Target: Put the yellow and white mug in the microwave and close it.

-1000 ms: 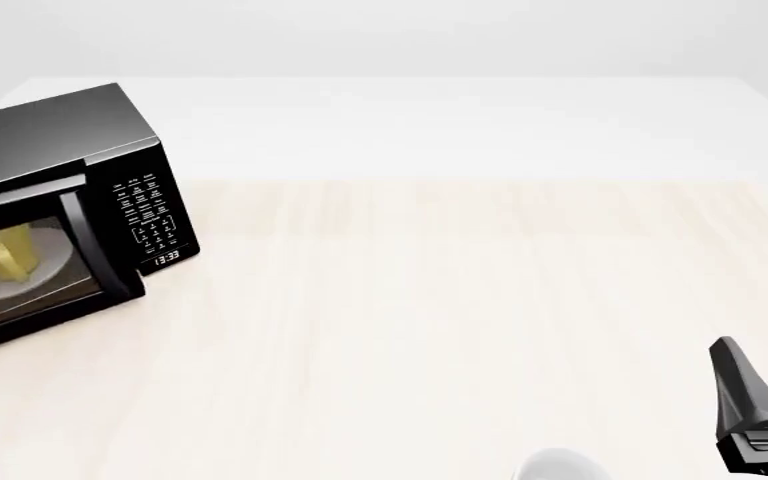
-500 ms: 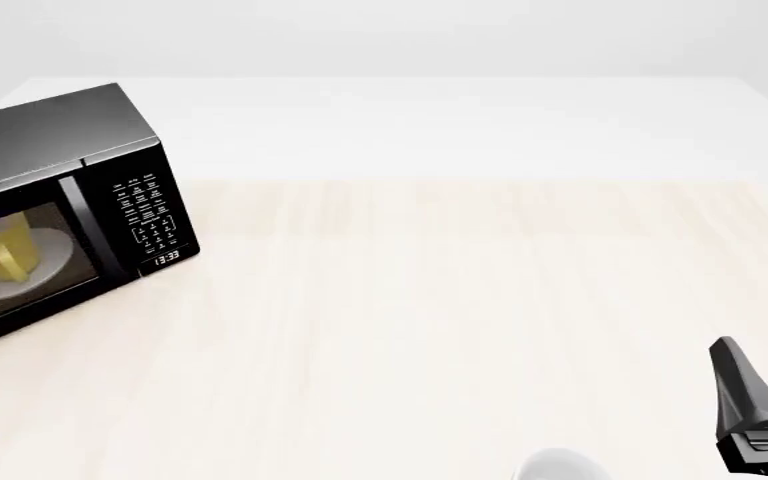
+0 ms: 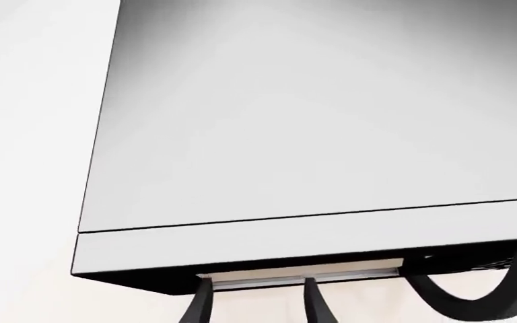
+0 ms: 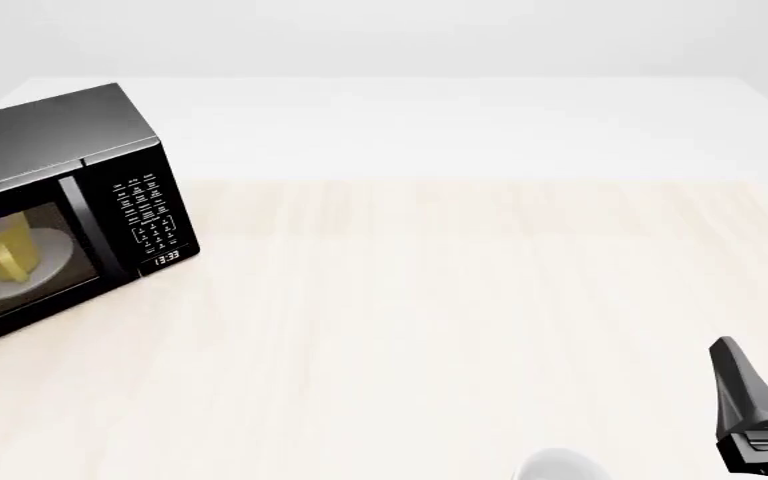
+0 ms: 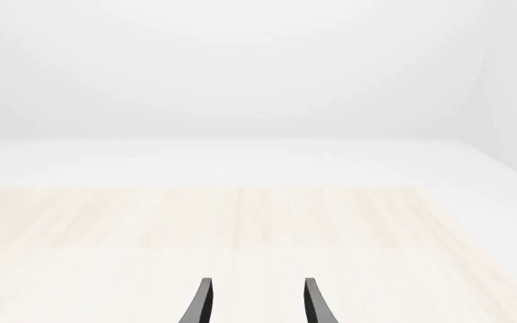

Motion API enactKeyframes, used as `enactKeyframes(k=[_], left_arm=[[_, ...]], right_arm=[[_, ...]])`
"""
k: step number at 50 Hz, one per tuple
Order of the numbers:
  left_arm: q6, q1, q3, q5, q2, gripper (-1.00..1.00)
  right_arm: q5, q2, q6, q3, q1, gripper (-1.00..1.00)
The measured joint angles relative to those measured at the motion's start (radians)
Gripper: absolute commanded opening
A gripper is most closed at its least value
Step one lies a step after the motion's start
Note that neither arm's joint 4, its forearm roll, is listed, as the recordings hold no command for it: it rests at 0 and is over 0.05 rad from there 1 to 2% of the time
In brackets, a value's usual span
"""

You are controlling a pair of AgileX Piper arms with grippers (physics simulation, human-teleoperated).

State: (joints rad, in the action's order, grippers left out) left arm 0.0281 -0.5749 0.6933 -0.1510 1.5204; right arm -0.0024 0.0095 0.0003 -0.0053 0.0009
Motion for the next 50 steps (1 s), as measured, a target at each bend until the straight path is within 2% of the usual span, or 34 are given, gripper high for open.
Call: enactKeyframes(k=[14,27,50], left_arm=[[-0.010,0.037,-0.039,0.036,-0.059,1.00],[-0.026,0.053,-0.064,0.088,-0.169,1.00],[-0.012,0.070,-0.107,0.192,-0.392,1.00]], right_arm=[[0.000,0.000,0.000,0.000,0.000,1.00],[0.000,0.000,0.000,0.000,0.000,1.00],[0.000,0.000,0.000,0.000,0.000,1.00]])
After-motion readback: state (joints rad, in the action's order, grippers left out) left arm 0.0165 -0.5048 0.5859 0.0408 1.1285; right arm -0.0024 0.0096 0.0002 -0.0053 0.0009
